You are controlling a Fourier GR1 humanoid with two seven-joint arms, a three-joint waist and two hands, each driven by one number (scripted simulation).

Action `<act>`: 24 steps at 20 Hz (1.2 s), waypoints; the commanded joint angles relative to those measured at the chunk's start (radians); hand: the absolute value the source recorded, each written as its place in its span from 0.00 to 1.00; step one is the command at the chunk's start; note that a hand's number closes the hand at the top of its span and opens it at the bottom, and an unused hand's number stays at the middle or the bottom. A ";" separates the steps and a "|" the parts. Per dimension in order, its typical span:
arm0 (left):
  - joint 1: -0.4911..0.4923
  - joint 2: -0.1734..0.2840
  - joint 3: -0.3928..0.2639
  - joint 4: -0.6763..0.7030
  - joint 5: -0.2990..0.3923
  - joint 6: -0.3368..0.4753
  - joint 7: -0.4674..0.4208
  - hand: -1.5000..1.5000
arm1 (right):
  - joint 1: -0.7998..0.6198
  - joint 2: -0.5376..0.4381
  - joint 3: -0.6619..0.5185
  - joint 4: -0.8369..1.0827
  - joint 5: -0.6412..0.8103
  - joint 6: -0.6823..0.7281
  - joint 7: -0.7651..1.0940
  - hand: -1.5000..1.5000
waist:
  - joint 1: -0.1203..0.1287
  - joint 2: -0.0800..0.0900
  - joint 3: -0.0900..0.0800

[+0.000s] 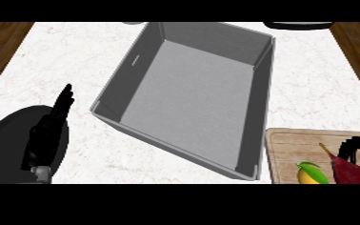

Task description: Pick the pear from the cutting board and place it in the cardboard box

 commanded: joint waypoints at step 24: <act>-0.068 -0.018 0.017 0.070 -0.016 -0.009 -0.013 0.50 | -0.826 0.289 -0.093 0.236 0.055 -0.028 0.023 1.00 | 0.005 0.002 0.004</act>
